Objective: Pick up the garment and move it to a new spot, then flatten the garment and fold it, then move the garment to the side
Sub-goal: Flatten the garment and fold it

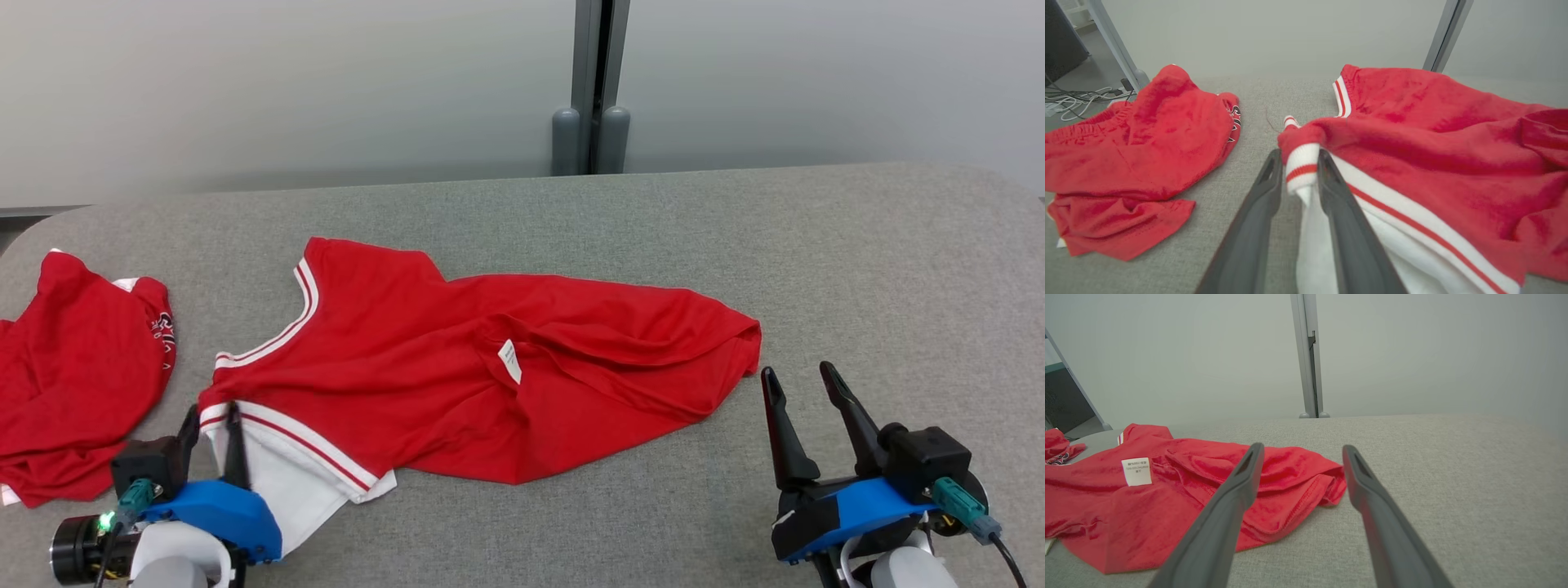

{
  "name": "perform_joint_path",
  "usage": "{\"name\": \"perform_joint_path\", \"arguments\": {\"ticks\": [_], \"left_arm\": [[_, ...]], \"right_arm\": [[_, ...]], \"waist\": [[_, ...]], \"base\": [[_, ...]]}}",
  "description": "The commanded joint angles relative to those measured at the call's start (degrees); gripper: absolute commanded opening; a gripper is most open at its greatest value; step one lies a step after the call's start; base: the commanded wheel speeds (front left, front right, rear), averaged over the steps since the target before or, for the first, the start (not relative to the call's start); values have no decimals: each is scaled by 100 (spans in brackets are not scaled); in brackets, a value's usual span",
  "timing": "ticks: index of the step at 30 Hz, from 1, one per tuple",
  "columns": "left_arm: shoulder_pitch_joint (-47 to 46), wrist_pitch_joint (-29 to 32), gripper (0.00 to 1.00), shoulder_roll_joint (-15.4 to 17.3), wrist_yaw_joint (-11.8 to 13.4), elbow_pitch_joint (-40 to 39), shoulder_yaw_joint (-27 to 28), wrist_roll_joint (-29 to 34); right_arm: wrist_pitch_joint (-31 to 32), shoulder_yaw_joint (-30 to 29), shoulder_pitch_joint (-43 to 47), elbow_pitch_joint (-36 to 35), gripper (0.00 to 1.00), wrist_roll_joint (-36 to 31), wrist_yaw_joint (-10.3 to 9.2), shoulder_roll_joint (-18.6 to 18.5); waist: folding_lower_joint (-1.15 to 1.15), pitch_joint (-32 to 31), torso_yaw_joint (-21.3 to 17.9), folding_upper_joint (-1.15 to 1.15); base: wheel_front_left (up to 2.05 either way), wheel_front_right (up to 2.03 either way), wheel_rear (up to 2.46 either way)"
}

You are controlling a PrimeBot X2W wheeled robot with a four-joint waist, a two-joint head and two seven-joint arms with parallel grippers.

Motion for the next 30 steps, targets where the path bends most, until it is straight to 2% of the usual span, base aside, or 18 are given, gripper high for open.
{"name": "perform_joint_path", "arguments": {"ticks": [1, 9, 13, 19, 30], "left_arm": [[121, -115, 100, -72, 76, -237, -10, 43], [385, -267, 100, -338, 154, -1322, 69, 122], [653, -266, 100, -523, 111, -2201, 193, 297], [868, -266, 100, -738, -6, -2919, 304, 538], [924, -268, 100, -954, -63, -2998, 369, 845]], "right_arm": [[-29, -5, 61, 20, 100, 23, 1, -23], [-29, -10, 18, -1, 100, 25, 1, -42], [-29, -2, 16, -16, 100, 38, 1, -51], [-29, 12, 5, -43, 100, 46, 1, -49], [-29, 54, -58, -28, 100, 58, 1, -38]], "waist": [[-1, -16, -6, 0], [-1, -72, 42, 0], [-1, -94, 66, 0], [-1, -103, 78, 0], [-1, -36, 81, 0]], "base": [[0, 0, 0], [0, 0, 0], [0, 0, 0], [0, 0, 0], [0, 0, 0]]}}
